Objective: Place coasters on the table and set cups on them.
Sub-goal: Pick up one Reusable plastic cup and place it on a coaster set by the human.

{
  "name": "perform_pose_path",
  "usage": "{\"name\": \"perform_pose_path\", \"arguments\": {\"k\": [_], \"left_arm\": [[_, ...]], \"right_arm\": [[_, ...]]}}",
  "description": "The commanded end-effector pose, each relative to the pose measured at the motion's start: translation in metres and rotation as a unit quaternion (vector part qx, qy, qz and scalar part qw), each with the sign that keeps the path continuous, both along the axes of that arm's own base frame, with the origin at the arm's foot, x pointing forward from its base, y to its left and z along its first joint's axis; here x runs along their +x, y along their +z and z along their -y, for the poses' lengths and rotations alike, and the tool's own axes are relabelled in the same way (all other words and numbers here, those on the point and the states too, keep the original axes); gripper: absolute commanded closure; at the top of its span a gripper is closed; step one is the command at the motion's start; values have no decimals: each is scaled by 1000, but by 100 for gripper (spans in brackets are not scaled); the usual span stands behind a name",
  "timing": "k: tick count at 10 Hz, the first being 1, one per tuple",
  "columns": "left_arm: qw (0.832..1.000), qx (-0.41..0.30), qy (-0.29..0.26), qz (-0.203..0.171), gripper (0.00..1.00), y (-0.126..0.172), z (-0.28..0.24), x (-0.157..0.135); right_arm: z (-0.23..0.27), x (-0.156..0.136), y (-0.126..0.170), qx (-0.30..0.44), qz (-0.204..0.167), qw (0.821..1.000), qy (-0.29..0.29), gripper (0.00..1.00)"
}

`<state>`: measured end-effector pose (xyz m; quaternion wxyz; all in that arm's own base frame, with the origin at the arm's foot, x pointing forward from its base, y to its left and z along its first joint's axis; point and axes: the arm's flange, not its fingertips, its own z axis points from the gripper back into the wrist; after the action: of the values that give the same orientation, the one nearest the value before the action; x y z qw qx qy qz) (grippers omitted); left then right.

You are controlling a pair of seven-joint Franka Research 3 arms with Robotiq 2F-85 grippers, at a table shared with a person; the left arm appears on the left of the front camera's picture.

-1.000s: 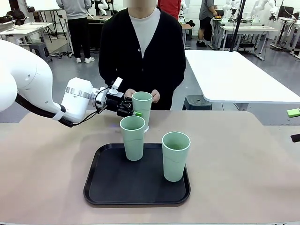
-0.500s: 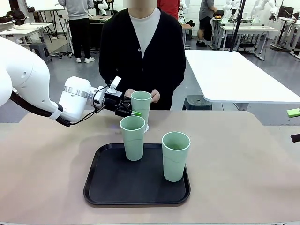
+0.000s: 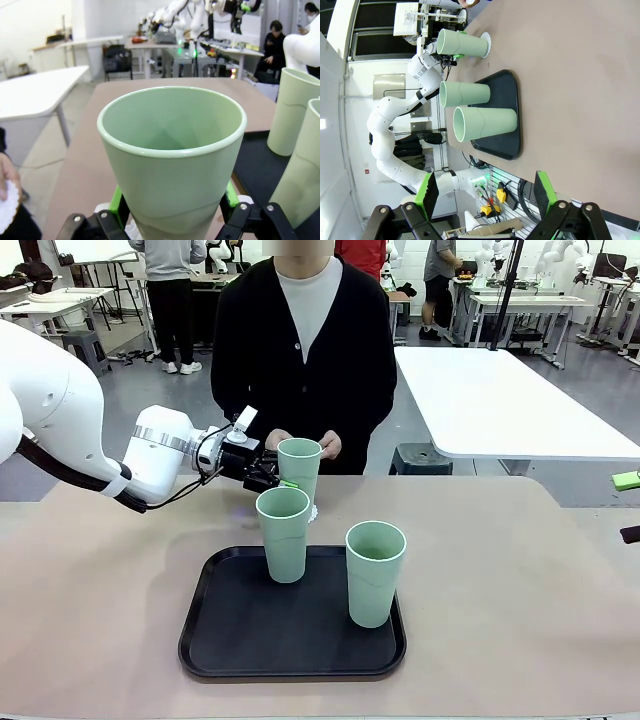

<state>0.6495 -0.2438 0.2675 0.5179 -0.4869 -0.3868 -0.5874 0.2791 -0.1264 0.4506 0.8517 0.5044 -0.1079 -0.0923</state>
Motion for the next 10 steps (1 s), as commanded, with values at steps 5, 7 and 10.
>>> {"name": "perform_pose_path", "arguments": {"k": [5,7,10], "left_arm": [[1000,9,-18,-3,13,-2,-5,-1],[1000,2,-20,1,13,-2,-5,1],[1000,-1,-22,7,13,0,-6,2]], "right_arm": [[-1,1,0,5,3,1000,3,0],[-1,1,0,5,3,1000,3,0],[-1,1,0,5,3,1000,3,0]]}}
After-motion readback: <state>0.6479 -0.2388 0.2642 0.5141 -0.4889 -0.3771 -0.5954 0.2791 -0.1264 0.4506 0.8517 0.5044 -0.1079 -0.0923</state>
